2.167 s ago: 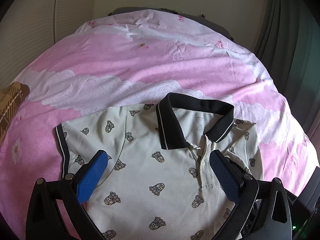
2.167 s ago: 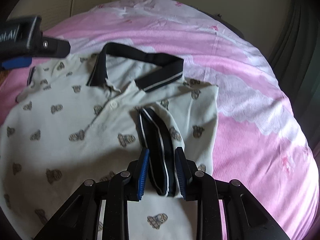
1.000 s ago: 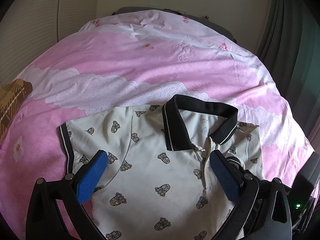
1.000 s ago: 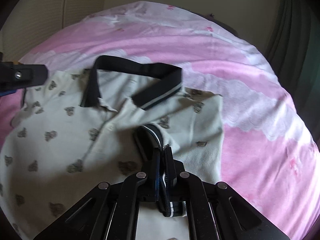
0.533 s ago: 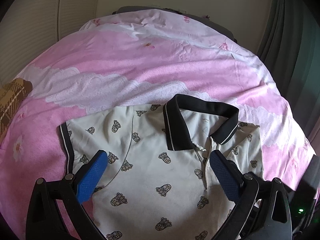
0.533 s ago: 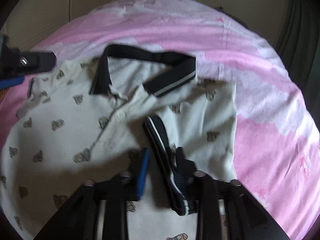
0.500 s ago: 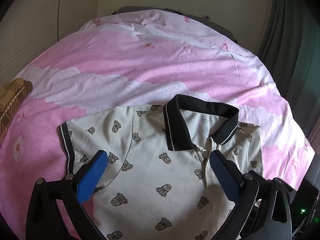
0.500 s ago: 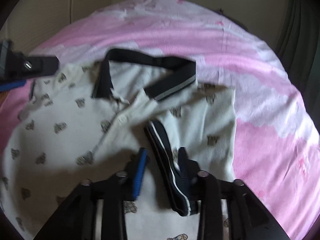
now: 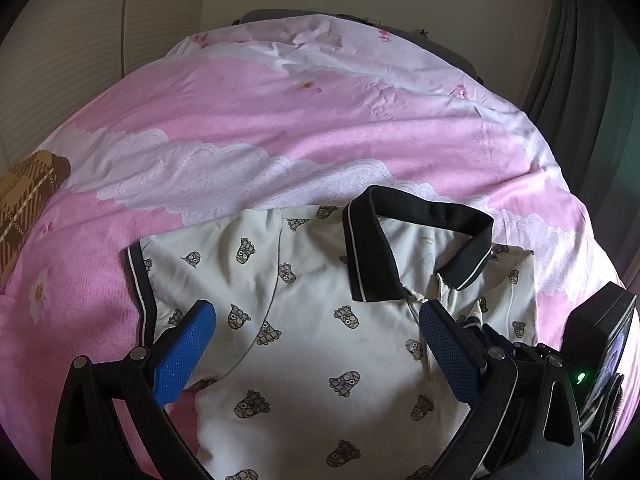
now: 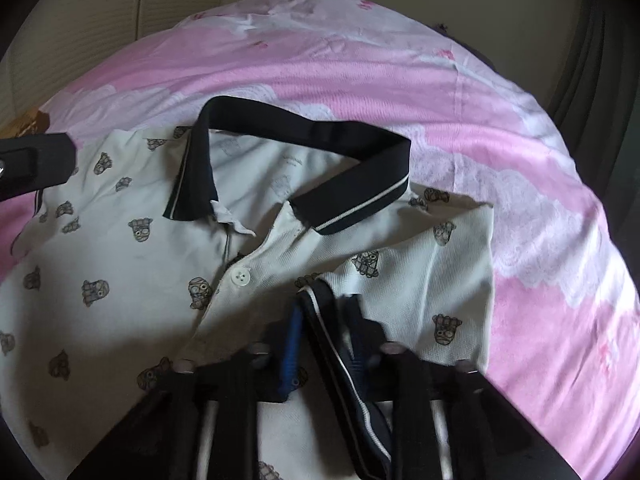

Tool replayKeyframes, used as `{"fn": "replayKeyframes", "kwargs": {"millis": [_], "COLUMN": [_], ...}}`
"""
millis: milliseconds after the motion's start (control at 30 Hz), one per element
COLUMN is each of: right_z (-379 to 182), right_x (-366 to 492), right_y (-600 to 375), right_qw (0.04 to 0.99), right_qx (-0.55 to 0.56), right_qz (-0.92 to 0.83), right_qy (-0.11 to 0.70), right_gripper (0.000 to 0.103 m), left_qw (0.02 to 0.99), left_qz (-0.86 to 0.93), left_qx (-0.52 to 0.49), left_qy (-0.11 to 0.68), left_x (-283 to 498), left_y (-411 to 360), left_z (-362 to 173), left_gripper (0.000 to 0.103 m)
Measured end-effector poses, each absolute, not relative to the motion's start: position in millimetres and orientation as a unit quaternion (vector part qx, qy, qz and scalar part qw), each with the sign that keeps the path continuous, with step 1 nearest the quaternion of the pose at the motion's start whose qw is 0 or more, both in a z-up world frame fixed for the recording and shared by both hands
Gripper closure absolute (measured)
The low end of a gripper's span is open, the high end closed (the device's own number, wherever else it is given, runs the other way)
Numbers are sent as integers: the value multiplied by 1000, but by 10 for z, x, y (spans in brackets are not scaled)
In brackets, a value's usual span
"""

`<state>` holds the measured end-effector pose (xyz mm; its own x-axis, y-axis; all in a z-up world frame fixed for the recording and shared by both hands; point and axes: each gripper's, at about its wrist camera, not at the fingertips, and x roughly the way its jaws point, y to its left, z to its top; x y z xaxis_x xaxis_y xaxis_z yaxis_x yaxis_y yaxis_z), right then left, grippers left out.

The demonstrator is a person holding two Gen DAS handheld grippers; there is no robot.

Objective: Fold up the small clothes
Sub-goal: 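Open the right gripper and release the sleeve onto the shirt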

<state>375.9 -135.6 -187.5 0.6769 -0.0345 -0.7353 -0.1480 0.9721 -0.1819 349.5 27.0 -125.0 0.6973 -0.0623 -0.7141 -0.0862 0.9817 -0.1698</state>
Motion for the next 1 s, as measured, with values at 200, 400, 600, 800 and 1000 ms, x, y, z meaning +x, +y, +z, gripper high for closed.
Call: {"fn": "replayKeyframes", "kwargs": {"millis": [200,400,600,800,1000], "right_z": [-1783,-1864,-1632,-1668,-1981], "right_x": [3850,3890,3523,3131,3070], "right_y": [-1414,-1429,-1577,-1918,-2182], "right_qw": [919,912,927,922,897], "right_qx": [-66,-51,-53,-24,30], "right_qz": [31,27,15,4,25], "right_qy": [388,406,372,386,440], "right_gripper": [98,94,53,53,53], "left_qw": [916,912,912,914,918], "left_qz": [11,9,-5,-19,-30], "left_qx": [-98,-97,-88,-74,-59], "left_qy": [389,398,401,399,392], "left_x": [3513,3535,3520,3466,3413], "left_y": [321,333,232,57,-103], "left_z": [-1264,-1305,-1294,-1253,-1149], "left_gripper": [0,0,0,0,0]}}
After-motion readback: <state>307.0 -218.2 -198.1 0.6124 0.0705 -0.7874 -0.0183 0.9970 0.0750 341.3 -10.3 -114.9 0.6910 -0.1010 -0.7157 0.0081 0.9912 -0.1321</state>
